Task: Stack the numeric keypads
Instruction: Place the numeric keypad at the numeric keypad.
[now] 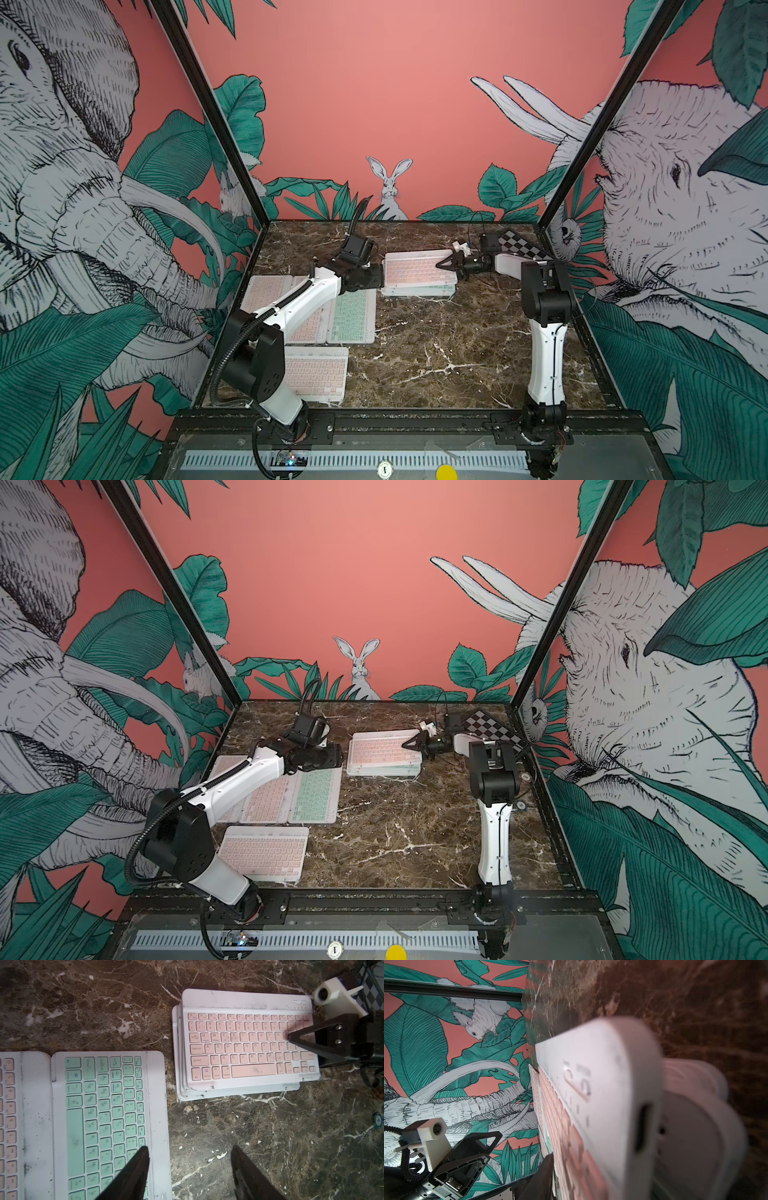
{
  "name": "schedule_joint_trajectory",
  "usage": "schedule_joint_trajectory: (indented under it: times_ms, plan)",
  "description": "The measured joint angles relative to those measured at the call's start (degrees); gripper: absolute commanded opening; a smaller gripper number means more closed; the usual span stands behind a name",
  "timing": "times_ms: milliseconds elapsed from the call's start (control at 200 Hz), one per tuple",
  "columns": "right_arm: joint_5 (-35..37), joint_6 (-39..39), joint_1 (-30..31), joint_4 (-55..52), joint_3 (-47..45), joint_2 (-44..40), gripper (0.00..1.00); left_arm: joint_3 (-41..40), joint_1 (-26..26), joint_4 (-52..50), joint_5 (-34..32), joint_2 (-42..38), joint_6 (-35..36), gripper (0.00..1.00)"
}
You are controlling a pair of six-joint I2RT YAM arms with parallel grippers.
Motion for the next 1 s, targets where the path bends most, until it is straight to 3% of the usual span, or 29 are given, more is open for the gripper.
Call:
schedule_joint_trajectory:
  times_ms: [1000]
  plan:
    - [21.2, -11.2, -0.1, -19.7, 4.6, -5.9, 0.47, -2.8, 0.0, 3.1, 1.5, 0.3, -0.7, 0.65]
